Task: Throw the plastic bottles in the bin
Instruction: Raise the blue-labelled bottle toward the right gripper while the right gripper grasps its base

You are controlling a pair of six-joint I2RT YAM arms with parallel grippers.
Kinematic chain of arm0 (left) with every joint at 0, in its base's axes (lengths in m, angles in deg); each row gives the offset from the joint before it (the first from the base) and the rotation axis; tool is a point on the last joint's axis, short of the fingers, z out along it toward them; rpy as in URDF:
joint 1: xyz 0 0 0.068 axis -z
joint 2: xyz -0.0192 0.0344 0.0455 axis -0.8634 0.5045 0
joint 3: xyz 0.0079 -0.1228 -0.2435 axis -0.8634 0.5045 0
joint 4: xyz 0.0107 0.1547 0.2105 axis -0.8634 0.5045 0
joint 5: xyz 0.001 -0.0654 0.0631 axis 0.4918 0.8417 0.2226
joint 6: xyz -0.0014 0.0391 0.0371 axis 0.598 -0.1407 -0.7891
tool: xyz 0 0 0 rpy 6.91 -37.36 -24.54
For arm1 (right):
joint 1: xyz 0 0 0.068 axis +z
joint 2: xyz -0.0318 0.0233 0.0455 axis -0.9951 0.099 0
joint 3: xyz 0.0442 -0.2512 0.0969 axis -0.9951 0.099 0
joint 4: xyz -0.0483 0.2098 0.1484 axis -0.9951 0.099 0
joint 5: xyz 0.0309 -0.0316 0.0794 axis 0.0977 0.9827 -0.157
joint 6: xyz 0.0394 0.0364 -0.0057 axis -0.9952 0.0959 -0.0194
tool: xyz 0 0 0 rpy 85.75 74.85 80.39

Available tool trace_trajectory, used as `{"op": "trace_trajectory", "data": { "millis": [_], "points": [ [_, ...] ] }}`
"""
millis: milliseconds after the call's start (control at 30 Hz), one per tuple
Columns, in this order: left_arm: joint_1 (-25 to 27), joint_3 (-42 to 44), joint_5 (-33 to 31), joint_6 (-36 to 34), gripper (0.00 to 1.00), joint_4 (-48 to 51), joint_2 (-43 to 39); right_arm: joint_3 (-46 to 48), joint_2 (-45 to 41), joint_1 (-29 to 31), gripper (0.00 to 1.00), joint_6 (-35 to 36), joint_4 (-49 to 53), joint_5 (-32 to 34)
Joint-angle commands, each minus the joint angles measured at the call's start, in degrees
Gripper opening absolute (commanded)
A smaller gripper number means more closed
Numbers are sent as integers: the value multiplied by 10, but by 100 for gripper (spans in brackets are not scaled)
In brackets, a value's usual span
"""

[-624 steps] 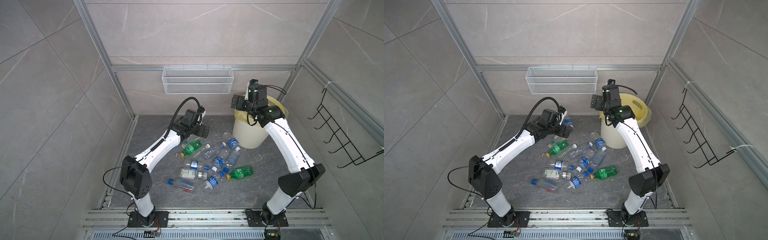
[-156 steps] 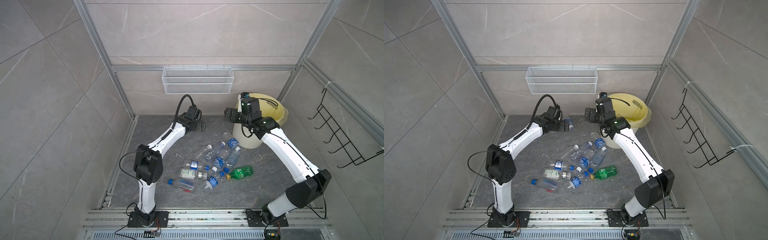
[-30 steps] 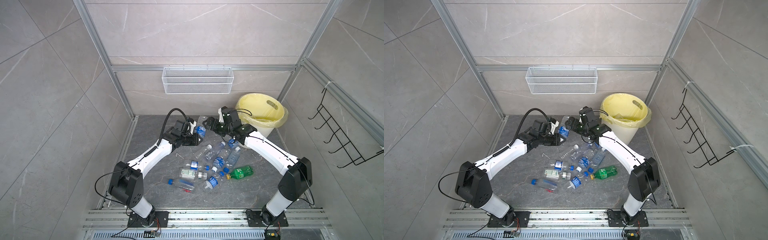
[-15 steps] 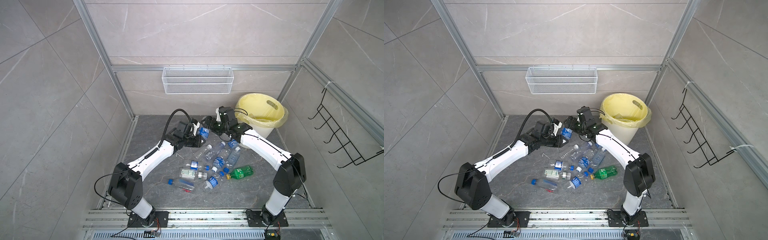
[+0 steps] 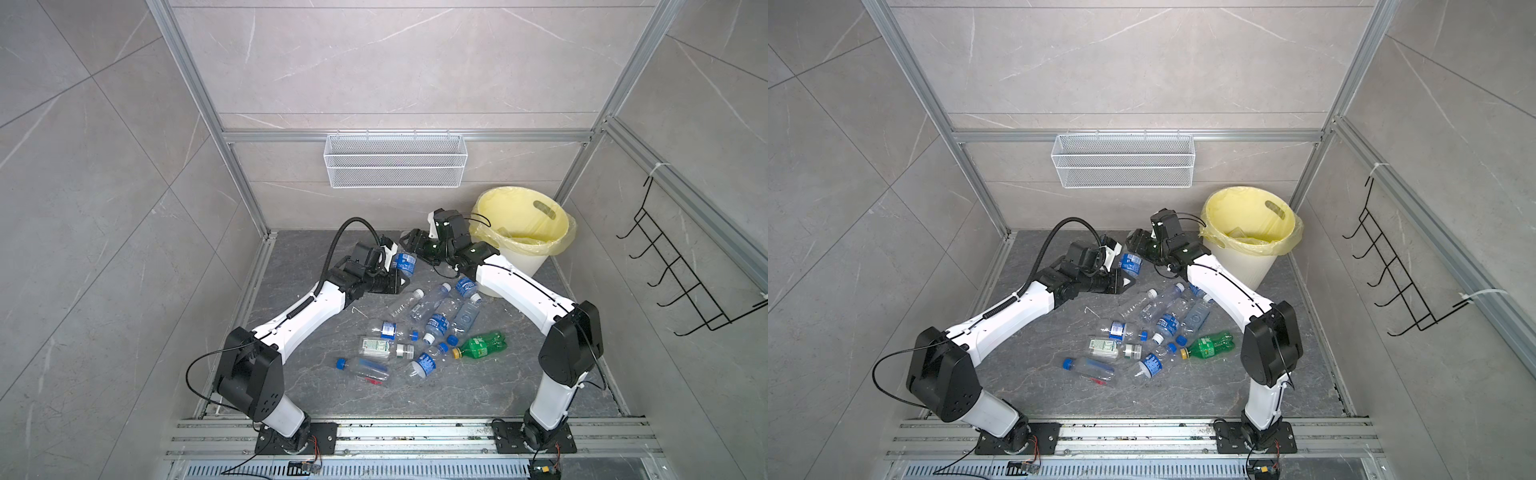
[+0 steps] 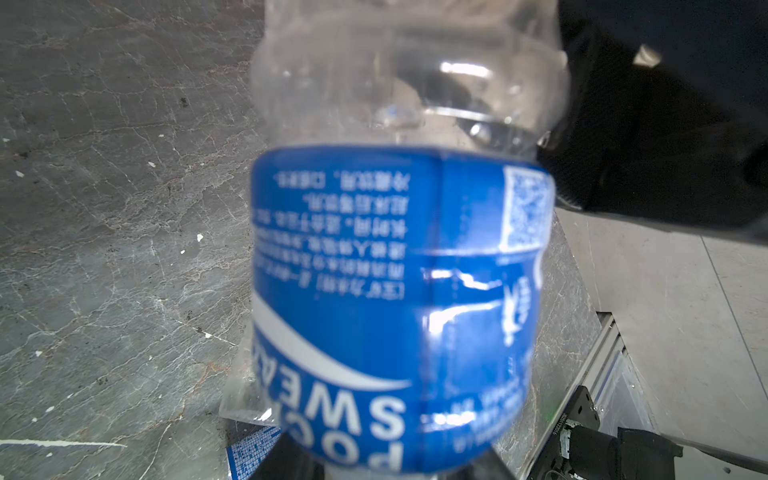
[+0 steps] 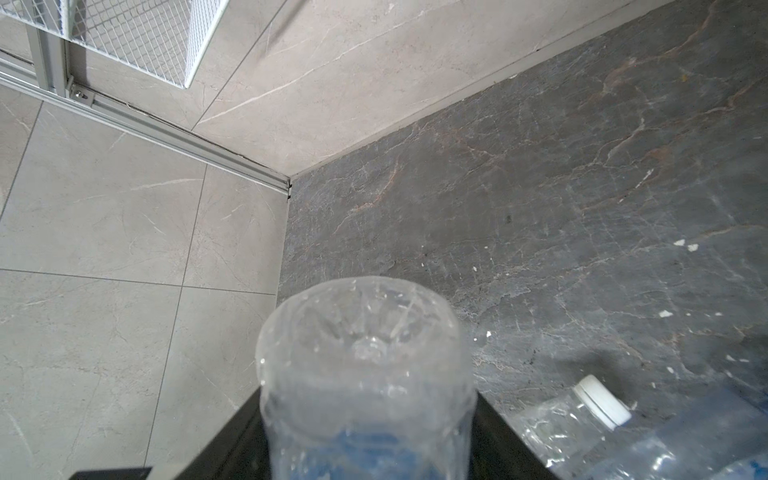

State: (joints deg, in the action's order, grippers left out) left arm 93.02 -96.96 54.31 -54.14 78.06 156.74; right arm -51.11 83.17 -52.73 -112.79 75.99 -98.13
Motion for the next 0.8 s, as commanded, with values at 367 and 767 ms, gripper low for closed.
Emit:
{"op": "trace_trajectory", "data": {
  "millis": [367,767],
  "points": [
    [0,0,11,-11,30,-25,-30,-8,-1,-1,38,10,8,11],
    [0,-5,-14,-25,64,-13,-42,-16,-44,-3,31,62,49,62]
  ]
}}
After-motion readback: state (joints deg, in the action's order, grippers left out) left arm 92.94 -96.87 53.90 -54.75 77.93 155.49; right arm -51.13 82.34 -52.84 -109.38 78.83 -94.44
